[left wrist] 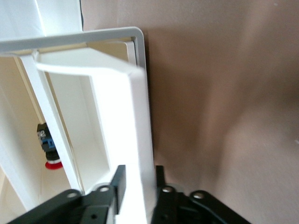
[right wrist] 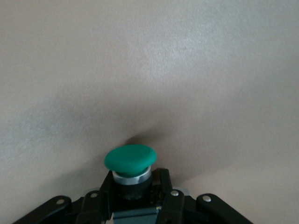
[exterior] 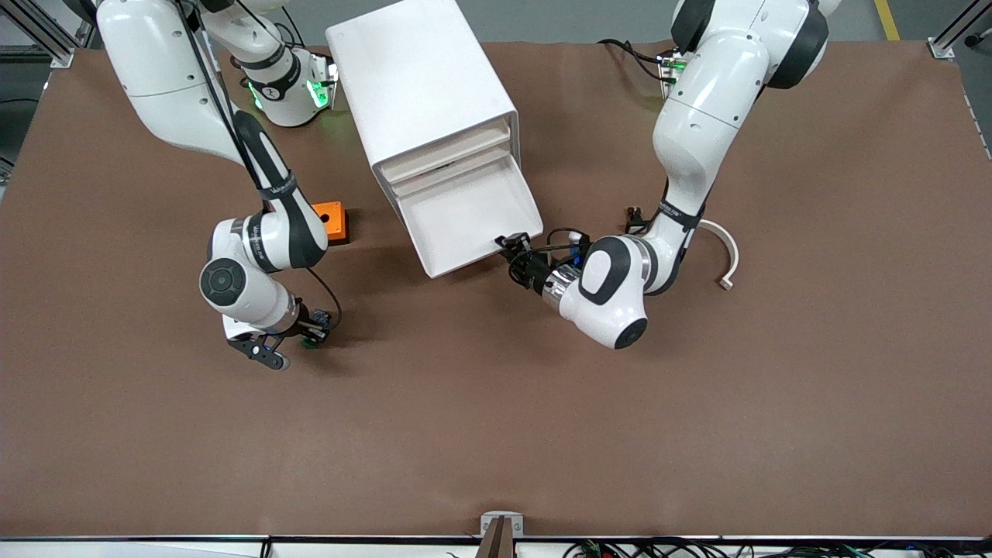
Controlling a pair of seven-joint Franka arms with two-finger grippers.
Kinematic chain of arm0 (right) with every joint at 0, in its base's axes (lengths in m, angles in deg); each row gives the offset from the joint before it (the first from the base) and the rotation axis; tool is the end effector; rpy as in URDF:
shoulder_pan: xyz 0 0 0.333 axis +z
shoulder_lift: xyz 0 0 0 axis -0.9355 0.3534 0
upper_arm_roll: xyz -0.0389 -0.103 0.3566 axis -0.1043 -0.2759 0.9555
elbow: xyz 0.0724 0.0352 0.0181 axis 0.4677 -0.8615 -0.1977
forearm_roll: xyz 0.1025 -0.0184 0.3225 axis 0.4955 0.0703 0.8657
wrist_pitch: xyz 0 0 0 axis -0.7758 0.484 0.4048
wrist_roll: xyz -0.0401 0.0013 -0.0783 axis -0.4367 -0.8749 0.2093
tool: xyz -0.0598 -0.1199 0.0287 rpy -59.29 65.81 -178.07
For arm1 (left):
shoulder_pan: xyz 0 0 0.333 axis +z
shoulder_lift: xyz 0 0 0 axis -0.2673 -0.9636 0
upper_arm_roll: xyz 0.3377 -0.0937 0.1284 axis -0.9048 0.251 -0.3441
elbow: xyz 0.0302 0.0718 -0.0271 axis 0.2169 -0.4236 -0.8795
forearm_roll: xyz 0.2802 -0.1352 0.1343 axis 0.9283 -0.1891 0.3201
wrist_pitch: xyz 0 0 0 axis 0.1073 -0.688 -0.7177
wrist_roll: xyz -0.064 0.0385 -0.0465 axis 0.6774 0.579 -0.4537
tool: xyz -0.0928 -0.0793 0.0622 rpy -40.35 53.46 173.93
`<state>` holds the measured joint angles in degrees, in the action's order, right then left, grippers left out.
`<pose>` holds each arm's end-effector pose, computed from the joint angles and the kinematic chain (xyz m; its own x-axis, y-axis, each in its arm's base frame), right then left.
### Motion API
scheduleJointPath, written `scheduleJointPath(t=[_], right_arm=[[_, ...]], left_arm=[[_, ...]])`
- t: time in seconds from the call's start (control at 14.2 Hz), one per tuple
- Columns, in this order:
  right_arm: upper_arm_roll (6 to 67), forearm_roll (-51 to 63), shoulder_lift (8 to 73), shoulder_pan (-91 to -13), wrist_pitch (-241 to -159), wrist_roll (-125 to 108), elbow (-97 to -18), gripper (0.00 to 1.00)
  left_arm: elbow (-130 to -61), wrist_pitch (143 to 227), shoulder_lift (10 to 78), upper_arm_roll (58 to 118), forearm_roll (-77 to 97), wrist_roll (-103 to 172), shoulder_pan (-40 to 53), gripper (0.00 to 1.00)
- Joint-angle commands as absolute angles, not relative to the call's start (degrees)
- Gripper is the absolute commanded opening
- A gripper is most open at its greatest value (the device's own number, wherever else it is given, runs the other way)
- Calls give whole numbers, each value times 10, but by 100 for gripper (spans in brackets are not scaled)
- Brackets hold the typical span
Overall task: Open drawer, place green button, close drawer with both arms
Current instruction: 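Carry the green button into the open drawer with the right gripper and release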
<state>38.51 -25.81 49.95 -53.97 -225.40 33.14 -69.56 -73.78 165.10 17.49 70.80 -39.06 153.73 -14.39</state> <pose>0.6030 0.1303 0.2483 0.8816 -0.4701 -0.0410 -0.4702 -0.8825 0.0090 0.5358 -0.4434 0.2305 -0.5969 0.7800 -0.1879 0.4775 0.1571 -0.8645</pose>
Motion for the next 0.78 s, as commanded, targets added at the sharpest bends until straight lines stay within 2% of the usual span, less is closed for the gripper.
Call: scheduleJointPath(t=[0.0, 0.07, 0.21, 0.42, 0.71], right_arm=[[385, -258, 433, -522, -2194, 387, -709, 0], [385, -257, 416, -512, -2172, 416, -707, 0], [387, -254, 379, -484, -2135, 484, -704, 0], [387, -253, 351, -415, -2100, 625, -686, 0], [387, -252, 355, -324, -2107, 799, -664, 0]], left_arm=[[-723, 1648, 173, 709, -400, 1532, -132, 83], [-719, 1648, 174, 709, -399, 1533, -126, 92], [-697, 1648, 178, 686, -389, 1533, -122, 100], [-684, 1648, 192, 634, -344, 1525, -122, 100], [-667, 1648, 231, 593, -237, 1418, -121, 100]])
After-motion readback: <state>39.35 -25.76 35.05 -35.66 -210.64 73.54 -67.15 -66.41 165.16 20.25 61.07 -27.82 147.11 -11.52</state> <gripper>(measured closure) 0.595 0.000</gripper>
